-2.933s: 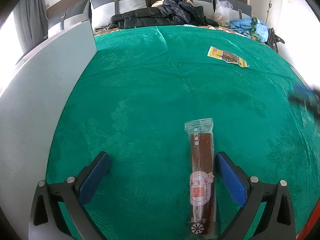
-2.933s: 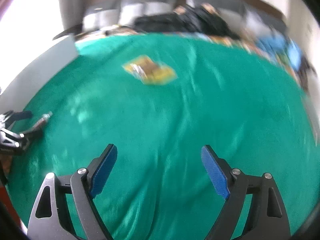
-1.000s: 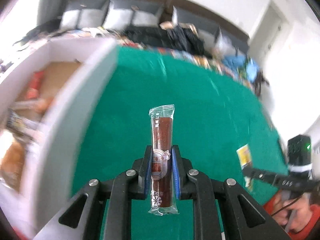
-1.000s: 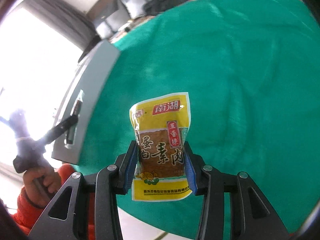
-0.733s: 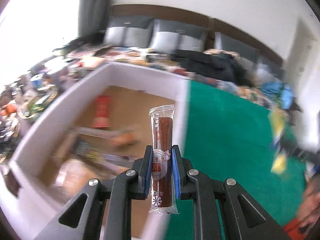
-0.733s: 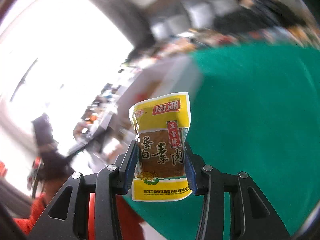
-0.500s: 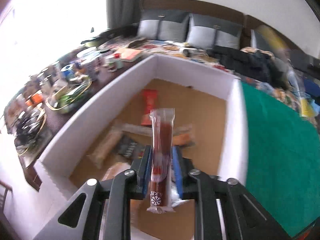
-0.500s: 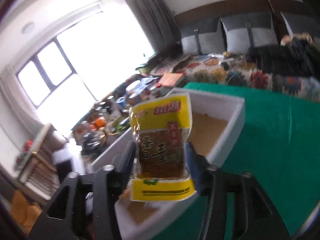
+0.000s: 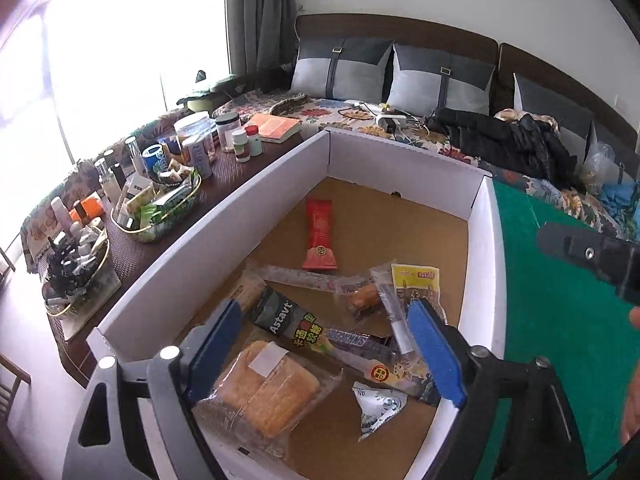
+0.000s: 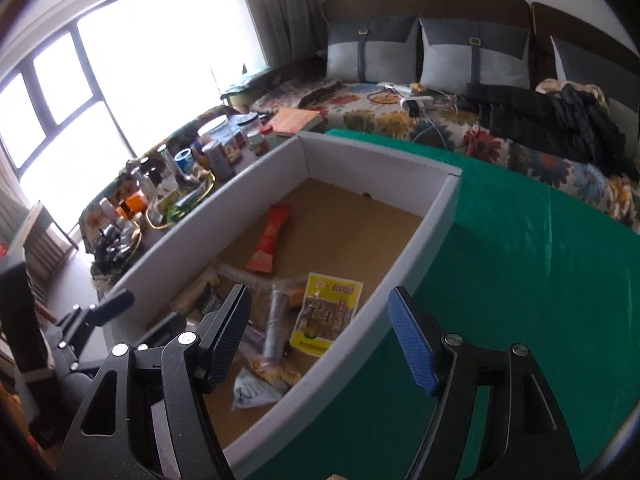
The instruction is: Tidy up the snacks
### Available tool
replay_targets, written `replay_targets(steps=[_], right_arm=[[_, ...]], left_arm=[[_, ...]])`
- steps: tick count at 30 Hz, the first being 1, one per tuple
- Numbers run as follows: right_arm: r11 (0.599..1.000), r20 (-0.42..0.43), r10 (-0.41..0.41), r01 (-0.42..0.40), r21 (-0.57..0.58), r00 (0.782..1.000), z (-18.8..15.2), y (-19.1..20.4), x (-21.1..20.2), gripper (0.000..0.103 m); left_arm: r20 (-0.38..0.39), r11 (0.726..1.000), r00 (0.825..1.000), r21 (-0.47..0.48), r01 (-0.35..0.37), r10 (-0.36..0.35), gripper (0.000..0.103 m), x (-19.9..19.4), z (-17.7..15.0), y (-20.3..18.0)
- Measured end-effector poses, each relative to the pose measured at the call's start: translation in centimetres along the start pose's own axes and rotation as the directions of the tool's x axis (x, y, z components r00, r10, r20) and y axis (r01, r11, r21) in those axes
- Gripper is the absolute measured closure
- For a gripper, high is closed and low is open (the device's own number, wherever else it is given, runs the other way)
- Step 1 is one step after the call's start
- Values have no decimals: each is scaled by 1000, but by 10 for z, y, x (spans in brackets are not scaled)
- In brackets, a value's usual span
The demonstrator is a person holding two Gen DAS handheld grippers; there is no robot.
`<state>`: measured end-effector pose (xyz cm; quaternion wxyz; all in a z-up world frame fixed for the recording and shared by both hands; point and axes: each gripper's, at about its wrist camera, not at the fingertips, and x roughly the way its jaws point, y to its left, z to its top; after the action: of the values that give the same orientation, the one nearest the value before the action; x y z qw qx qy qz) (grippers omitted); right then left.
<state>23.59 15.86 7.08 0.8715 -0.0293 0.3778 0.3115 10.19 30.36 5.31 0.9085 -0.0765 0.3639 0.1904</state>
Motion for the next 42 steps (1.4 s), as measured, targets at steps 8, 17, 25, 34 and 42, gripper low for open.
replay_targets(steps=[8,17,25,34,42], right_arm=[[999,62,-35,37,-30,997,-10,10,-17,28],[986,41,-69,75,-150,997,-17,41,-27,17],[991,-81,-67,57,-123,994,-19,63,-24,17],[994,-109,-50,39,-106,993,-7,87,-33,17],[993,-111,-43,31,-110,993,-3,99,-28,17]], left_arm=[[32,997,997,32,-69,67,2,-26,-2,-5],[61,961,959,-26,-275,276,0,-65,2,19],[-64,988,992,-107,-113,106,0,-75,2,58],[-91,980,985,-121,-157,146,0,-75,11,80],[-119,983,983,-101,-153,141,0,-71,12,76]])
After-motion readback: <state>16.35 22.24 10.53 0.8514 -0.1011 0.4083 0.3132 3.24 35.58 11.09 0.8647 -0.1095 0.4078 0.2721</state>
